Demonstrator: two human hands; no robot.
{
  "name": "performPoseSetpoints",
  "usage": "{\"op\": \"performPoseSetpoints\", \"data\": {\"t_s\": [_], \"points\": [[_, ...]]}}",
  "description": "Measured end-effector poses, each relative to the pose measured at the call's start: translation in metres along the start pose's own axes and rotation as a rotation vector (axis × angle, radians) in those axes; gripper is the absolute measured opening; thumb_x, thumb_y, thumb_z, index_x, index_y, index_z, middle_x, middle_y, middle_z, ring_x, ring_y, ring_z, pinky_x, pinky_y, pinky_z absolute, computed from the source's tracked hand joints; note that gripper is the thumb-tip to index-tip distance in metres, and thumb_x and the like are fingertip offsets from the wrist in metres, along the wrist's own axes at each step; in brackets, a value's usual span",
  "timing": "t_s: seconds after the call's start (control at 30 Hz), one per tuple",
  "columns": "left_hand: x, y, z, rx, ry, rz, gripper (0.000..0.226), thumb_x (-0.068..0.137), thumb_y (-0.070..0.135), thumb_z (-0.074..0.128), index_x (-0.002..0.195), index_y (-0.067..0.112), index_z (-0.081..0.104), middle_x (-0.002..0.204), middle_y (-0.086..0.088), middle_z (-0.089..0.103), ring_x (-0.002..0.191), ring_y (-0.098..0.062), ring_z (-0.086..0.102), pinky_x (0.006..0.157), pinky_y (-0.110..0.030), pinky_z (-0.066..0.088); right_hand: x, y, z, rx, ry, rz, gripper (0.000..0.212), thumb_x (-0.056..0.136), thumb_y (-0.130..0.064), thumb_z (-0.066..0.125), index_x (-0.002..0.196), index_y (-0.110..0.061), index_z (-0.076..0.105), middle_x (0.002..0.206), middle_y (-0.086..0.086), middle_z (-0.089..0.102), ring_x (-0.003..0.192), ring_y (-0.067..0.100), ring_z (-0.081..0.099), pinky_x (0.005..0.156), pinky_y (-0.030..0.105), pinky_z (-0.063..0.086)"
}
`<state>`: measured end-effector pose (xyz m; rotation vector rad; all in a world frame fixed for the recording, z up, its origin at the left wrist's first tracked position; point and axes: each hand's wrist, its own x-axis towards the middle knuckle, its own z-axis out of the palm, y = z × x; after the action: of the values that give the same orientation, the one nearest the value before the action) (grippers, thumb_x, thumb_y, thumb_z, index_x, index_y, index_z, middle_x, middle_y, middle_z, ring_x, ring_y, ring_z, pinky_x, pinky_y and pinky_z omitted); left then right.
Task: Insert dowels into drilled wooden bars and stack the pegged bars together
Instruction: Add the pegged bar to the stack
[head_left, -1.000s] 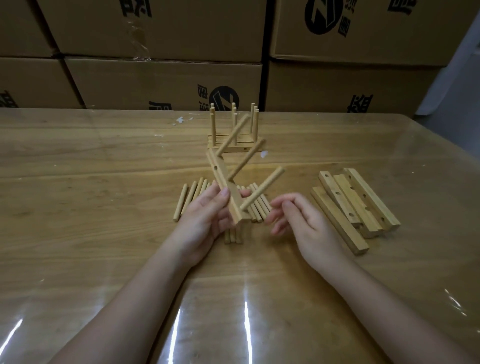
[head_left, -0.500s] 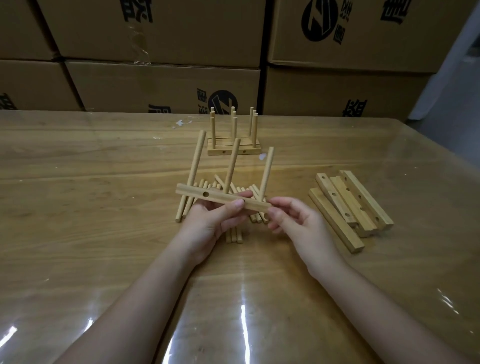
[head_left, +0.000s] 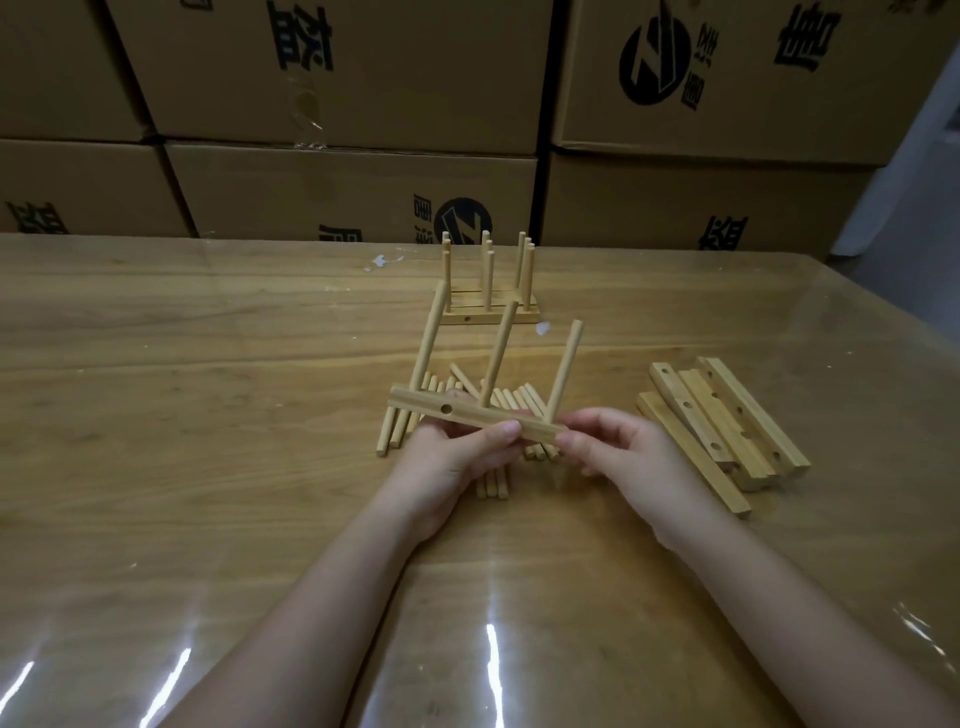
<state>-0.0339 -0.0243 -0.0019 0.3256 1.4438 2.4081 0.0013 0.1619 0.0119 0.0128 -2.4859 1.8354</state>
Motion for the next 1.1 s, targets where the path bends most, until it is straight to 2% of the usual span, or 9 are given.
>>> {"op": "performPoseSetpoints", "data": {"t_s": [0.13,0.27,0.37,0.43,0.53,0.67,0.83,0.97,1.1], "points": [[0.000,-0.002,0.001,-0.001,-0.021,-0.023,0.025,0.073,0.005,0.072,0.095,0.002,0.059,0.106,-0.020,0.070,0.102,-0.033,0.067,0.079,-0.030,0.056,0.014,-0.011,-0.016,-0.086,-0.051,0.030,0.016,0.080,-0.025,0.070,0.089,-0.038,0.066,0.084,-0.022,0.069,0.077,-0.004,0.064,0.060,0.010,0.047],[0.000,-0.002,0.002,0.097,-0.020,-0.062,0.036,0.073,0.009,0.072,0.107,0.003,0.061,0.103,-0.015,0.072,0.096,-0.030,0.070,0.077,-0.028,0.057,0.032,-0.018,-0.030,-0.083,-0.018,0.017,0.017,0.079,-0.021,0.071,0.090,-0.034,0.068,0.082,-0.015,0.072,0.077,-0.001,0.066,0.060,0.010,0.049],[0.000,-0.004,0.002,0.238,-0.075,-0.095,0.028,0.083,0.003,0.067,0.110,0.005,0.059,0.100,-0.010,0.072,0.093,-0.026,0.070,0.077,-0.028,0.056,0.051,-0.014,-0.038,-0.126,0.041,0.023,0.017,0.080,-0.020,0.070,0.092,-0.031,0.068,0.084,-0.009,0.072,0.078,0.005,0.067,0.066,0.015,0.051],[0.000,-0.005,0.001,0.264,-0.083,-0.097,0.024,0.085,0.002,0.065,0.108,0.005,0.059,0.098,-0.009,0.072,0.090,-0.023,0.071,0.076,-0.028,0.056,0.067,-0.007,-0.041,-0.146,0.108,0.039,0.019,0.080,-0.020,0.071,0.097,-0.027,0.069,0.086,-0.007,0.072,0.081,0.009,0.067,0.073,0.019,0.051],[0.002,-0.005,0.001,0.261,-0.082,-0.099,0.020,0.085,0.000,0.065,0.104,0.004,0.060,0.093,-0.007,0.072,0.087,-0.022,0.071,0.075,-0.027,0.056,0.091,0.004,-0.042,-0.186,0.165,0.073,0.022,0.080,-0.020,0.071,0.102,-0.023,0.069,0.085,-0.009,0.070,0.079,0.007,0.067,0.074,0.020,0.049],[0.002,-0.005,0.000,0.242,-0.100,-0.101,0.020,0.083,0.003,0.067,0.102,0.006,0.061,0.093,-0.006,0.073,0.088,-0.022,0.071,0.076,-0.028,0.056,0.122,0.016,-0.041,-0.242,0.184,0.098,0.025,0.081,-0.018,0.071,0.106,-0.016,0.068,0.083,-0.008,0.069,0.074,0.008,0.065,0.075,0.023,0.049],[0.000,-0.003,0.000,0.234,-0.100,-0.116,0.020,0.084,0.002,0.067,0.102,0.005,0.061,0.093,-0.006,0.073,0.089,-0.022,0.071,0.075,-0.025,0.055,0.150,0.026,-0.033,-0.321,0.162,0.137,0.026,0.082,-0.019,0.069,0.108,-0.017,0.067,0.084,-0.007,0.068,0.079,0.008,0.065,0.075,0.024,0.050],[0.000,-0.002,0.002,0.215,-0.085,-0.109,0.018,0.084,-0.002,0.065,0.101,0.003,0.060,0.090,-0.006,0.073,0.085,-0.021,0.071,0.071,-0.023,0.054,0.166,0.028,-0.022,-0.391,0.199,0.106,0.026,0.084,-0.023,0.068,0.109,-0.018,0.068,0.102,-0.002,0.068,0.096,0.016,0.062,0.084,0.029,0.045],[-0.002,-0.001,0.004,0.192,-0.086,-0.103,0.017,0.084,-0.005,0.064,0.098,0.003,0.060,0.088,-0.007,0.072,0.082,-0.019,0.070,0.069,-0.023,0.054,0.178,0.029,-0.014,-0.528,0.212,0.056,0.029,0.087,-0.027,0.063,0.115,-0.020,0.066,0.122,0.004,0.060,0.111,0.023,0.052,0.086,0.031,0.037]]}}
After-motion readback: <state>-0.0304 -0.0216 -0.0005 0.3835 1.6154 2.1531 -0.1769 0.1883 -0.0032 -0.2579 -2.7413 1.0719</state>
